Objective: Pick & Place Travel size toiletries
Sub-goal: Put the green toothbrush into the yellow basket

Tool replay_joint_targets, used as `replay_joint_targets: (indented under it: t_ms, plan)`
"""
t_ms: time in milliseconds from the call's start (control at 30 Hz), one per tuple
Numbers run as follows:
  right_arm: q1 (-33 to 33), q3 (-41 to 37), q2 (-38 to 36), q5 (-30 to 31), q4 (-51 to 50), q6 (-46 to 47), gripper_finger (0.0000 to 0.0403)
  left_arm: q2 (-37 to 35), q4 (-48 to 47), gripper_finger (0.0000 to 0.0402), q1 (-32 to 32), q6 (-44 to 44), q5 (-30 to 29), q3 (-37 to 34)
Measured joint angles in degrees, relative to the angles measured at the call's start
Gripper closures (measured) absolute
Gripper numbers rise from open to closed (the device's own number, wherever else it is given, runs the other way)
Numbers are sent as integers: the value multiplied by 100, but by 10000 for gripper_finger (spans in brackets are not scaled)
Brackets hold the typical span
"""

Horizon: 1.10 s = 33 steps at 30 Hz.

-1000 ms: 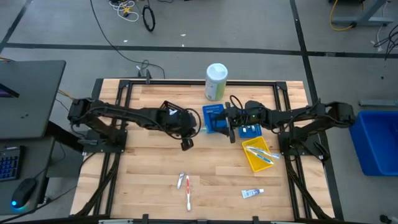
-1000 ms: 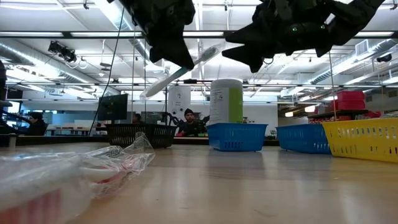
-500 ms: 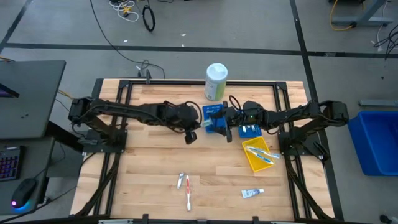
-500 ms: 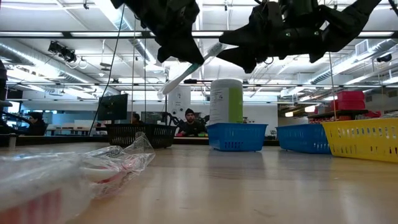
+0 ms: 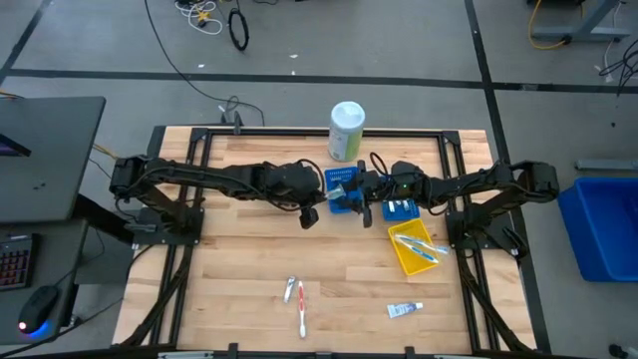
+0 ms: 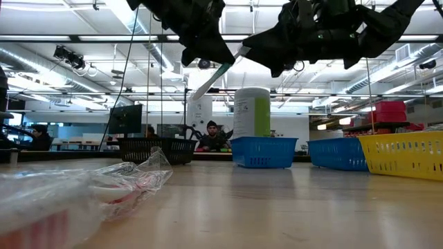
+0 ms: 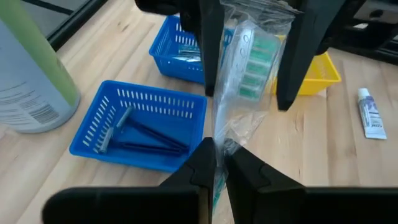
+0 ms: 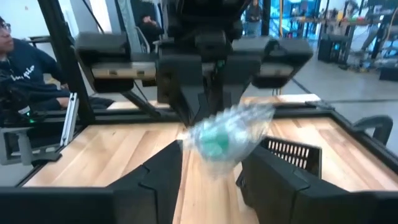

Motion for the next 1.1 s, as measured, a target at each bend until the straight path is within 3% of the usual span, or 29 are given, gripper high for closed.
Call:
replay_joint_targets:
  t_ms: [433,833,1100]
  plan:
    - [-4,0,0,28,178,-142,305,0,30,367,0,-4,-1,0]
    - [-1,7,-7,55,16,-185,309,1,3,365,0,262,-25,0]
    - [203,15,-35,810,-388,-296,309,7,-184,364,1,580,-268,-1]
